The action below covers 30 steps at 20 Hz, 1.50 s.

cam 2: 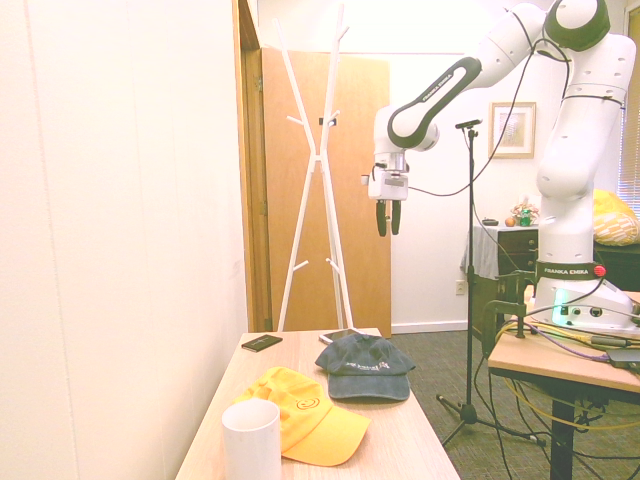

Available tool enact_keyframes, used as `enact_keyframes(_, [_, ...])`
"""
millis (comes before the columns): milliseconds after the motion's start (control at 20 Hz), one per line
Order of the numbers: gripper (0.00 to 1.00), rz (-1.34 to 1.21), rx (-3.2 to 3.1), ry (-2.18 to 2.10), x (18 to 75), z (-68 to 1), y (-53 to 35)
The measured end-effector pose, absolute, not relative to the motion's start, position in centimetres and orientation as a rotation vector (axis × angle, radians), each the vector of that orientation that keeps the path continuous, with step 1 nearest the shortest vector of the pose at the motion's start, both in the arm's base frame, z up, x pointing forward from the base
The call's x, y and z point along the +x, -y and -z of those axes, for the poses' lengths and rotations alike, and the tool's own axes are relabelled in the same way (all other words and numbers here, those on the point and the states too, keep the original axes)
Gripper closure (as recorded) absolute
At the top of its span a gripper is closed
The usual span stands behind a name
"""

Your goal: Hang the cap

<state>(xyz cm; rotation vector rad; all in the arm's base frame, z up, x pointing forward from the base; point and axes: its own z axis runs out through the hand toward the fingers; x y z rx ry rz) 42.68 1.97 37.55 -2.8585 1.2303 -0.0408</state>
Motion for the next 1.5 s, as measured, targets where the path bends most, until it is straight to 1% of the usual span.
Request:
enact_keyframes(250, [0.0, 0.05, -2.872, -1.233, 42.8, -37.2, -3.6])
enact_keyframes(500, [0.0, 0.049, -2.923, -1.14, 43.1, -34.6, -11.2])
enact_keyframes(700, [0.0, 0.037, -2.974, -1.053, 43.3, -30.1, -16.5])
enact_keyframes(1000, [0.0, 0.014, -3.044, -0.949, 42.9, -21.8, -21.3])
enact_keyframes(1300, [0.0, -0.002, -3.12, -0.828, 40.6, -16.1, -25.0])
enact_keyframes(1350, [1.0, -0.003, -3.126, -0.81, 40.3, -15.4, -25.2])
enact_keyframes(1500, [1.0, 0.016, -3.144, -0.762, 39.9, -14.1, -25.4])
